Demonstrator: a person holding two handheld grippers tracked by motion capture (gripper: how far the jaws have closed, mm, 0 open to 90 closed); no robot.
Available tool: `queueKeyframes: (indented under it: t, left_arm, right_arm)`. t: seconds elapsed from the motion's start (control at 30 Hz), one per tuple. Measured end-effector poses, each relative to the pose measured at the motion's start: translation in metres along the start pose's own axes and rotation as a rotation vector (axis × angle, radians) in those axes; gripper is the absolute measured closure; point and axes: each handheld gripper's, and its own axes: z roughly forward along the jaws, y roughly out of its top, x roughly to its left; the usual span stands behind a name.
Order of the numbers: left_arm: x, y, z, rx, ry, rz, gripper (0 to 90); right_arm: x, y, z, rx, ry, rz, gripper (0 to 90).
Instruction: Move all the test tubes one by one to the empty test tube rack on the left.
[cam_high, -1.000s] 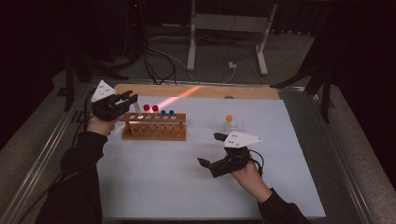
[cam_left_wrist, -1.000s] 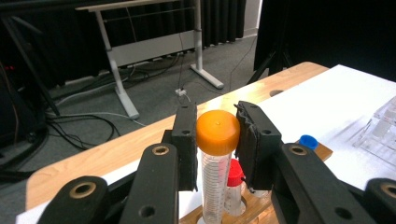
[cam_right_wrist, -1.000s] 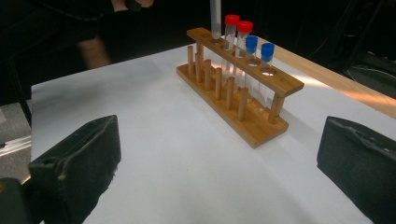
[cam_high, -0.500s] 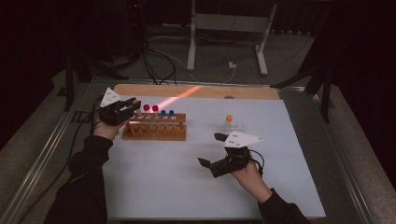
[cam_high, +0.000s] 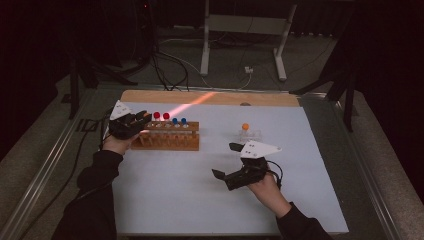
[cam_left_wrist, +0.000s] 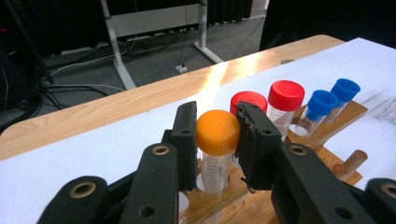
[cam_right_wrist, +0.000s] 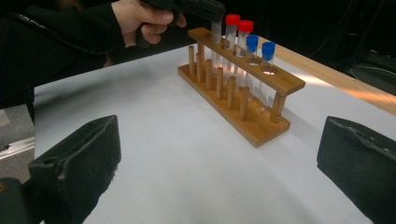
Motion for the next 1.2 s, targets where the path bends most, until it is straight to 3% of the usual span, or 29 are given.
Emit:
queueKeyframes:
  t: [0.53,0.6,0.73,0.87,1.07,1.2]
  left_arm:
    - [0.001,-0.006,0.003,0.034,-0.007,-0.002,69.4]
    - [0.001,-0.004,0.0,0.014,-0.04,-0.022,59.8]
    - [-0.001,0.003,-0.013,-0.026,-0.055,-0.03,40.8]
    - [-0.006,0.007,-0.025,-0.044,-0.139,-0.031,17.3]
    - [-0.024,0.007,-0.038,-0.048,-0.192,-0.014,7.5]
    - [-0.038,0.005,-0.043,-0.046,-0.265,-0.002,2.1]
  right_arm:
    - [0.0,0.0,0.0,0.003,-0.001,0.0,0.0]
    - [0.0,0.001,-0.001,0.001,-0.004,-0.001,0.0]
    - [-0.002,0.002,-0.003,-0.008,-0.007,0.002,0.0]
    - [-0.006,0.003,-0.006,-0.019,-0.014,0.002,0.0]
    - [-0.02,0.006,-0.013,-0.032,-0.053,-0.016,0.0]
    - [-0.033,0.006,-0.017,-0.028,-0.11,-0.006,0.0]
